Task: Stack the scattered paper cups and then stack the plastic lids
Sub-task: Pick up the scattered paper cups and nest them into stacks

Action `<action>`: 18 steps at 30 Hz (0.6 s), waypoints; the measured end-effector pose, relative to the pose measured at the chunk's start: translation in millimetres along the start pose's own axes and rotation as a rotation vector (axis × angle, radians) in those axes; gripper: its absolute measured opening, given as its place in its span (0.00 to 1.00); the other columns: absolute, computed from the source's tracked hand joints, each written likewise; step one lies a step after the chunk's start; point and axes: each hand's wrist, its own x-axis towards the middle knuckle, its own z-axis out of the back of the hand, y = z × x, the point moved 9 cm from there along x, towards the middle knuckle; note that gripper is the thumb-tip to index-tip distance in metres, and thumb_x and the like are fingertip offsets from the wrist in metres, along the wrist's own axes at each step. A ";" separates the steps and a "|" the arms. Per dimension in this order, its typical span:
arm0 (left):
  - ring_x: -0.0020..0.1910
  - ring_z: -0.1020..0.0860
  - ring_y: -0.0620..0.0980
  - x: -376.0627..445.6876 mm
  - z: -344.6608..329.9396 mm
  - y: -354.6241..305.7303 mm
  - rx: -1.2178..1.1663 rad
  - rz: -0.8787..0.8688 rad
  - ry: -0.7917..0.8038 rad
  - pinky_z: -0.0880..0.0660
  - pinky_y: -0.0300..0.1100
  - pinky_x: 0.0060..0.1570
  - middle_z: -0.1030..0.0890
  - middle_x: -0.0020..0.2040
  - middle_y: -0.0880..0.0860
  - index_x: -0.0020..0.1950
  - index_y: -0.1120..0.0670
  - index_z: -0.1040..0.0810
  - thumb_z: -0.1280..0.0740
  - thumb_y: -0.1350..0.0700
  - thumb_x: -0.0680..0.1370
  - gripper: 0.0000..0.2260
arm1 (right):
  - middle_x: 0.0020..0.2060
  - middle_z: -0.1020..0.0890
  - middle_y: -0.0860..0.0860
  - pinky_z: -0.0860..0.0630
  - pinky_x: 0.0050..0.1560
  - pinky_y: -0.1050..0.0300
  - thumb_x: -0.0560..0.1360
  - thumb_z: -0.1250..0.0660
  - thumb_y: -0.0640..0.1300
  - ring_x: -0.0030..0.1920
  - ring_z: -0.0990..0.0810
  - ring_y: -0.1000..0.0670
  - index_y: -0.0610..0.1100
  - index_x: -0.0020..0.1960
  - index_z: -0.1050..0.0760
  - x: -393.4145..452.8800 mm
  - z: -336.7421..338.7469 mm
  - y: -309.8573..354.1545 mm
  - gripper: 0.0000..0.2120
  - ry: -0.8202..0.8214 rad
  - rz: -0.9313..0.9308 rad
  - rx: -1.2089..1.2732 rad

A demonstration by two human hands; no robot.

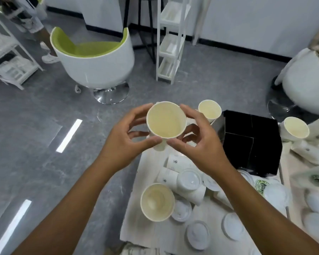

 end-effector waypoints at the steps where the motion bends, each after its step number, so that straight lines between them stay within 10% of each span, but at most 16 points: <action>1: 0.68 0.22 0.43 -14.6 1.3 -11.9 -0.015 -0.003 -0.017 0.18 0.45 0.59 0.21 0.68 0.40 0.73 0.46 0.27 0.18 0.49 0.69 0.35 | 0.66 0.25 0.60 0.17 0.51 0.54 0.71 0.20 0.44 0.48 0.18 0.49 0.61 0.71 0.31 -11.4 2.6 13.6 0.35 0.012 0.025 0.010; 7: 0.68 0.21 0.48 -101.1 2.3 -66.4 -0.053 -0.046 -0.110 0.19 0.46 0.58 0.20 0.68 0.43 0.73 0.45 0.27 0.22 0.47 0.68 0.34 | 0.65 0.24 0.53 0.17 0.47 0.47 0.69 0.19 0.46 0.44 0.19 0.45 0.50 0.74 0.29 -74.5 11.7 69.4 0.36 0.039 0.168 0.047; 18: 0.67 0.21 0.46 -167.9 -16.4 -11.3 -0.001 0.064 -0.124 0.18 0.50 0.60 0.20 0.67 0.41 0.72 0.44 0.26 0.20 0.44 0.66 0.36 | 0.64 0.24 0.60 0.16 0.48 0.49 0.68 0.19 0.52 0.49 0.17 0.47 0.60 0.72 0.31 -138.8 -19.0 24.4 0.36 0.124 0.082 -0.049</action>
